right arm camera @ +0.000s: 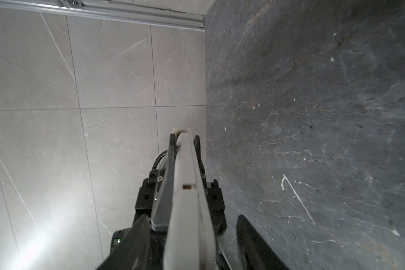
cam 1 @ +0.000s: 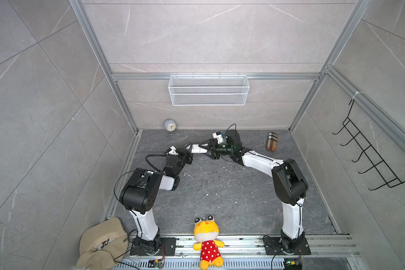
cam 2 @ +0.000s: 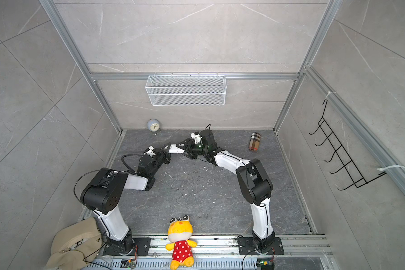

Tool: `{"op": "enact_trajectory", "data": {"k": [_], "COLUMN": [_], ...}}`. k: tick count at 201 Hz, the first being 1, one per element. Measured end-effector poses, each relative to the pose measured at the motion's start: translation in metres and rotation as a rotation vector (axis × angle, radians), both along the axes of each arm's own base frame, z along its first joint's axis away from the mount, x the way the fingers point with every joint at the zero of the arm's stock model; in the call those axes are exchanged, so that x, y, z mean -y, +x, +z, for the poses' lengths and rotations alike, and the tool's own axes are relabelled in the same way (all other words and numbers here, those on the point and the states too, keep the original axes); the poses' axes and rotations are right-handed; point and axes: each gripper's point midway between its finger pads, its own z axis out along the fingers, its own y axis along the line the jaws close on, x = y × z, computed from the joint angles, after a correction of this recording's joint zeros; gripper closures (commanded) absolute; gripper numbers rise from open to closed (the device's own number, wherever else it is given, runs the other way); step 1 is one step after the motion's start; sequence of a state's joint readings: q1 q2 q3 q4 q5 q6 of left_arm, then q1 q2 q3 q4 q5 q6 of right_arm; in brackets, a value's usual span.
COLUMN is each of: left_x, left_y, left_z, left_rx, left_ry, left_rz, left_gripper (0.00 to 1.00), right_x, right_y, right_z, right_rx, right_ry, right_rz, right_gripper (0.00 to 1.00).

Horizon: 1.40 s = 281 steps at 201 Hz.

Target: Load the batteries into the remote control

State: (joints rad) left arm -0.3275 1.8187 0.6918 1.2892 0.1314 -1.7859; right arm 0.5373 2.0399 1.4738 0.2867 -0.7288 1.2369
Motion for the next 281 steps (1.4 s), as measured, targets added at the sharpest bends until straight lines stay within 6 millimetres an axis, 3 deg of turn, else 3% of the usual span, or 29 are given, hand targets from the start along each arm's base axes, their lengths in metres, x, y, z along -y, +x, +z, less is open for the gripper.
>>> {"op": "enact_trajectory", "data": {"k": [21,74,130,216,281], "left_x": [0.0,0.0,0.0,0.0,0.001], "left_y": [0.0,0.0,0.0,0.003,0.003], "left_z": [-0.002,-0.002,-0.001,0.009,0.005], "left_rx": [-0.005,-0.009,-0.013,0.01,0.001], "left_ry": [-0.001,-0.01,-0.019,-0.045,-0.063], "left_rz": [0.001,0.002,0.001,0.005,0.008], "left_gripper": [0.89,0.89,0.88,0.89,0.89], "right_x": [0.001,0.013,0.015,0.012,0.008], "right_y": [0.001,0.003,0.003,0.001,-0.002], "right_z": [0.0,0.009,0.012,0.015,0.015], "right_rx": [0.003,0.016,0.019,0.03,0.033], "right_ry": [0.0,0.006,0.012,0.02,0.021], "right_rz": [-0.001,-0.019,-0.023,-0.016,-0.01], "right_gripper": [0.31,0.52,0.65,0.67,0.76]}}
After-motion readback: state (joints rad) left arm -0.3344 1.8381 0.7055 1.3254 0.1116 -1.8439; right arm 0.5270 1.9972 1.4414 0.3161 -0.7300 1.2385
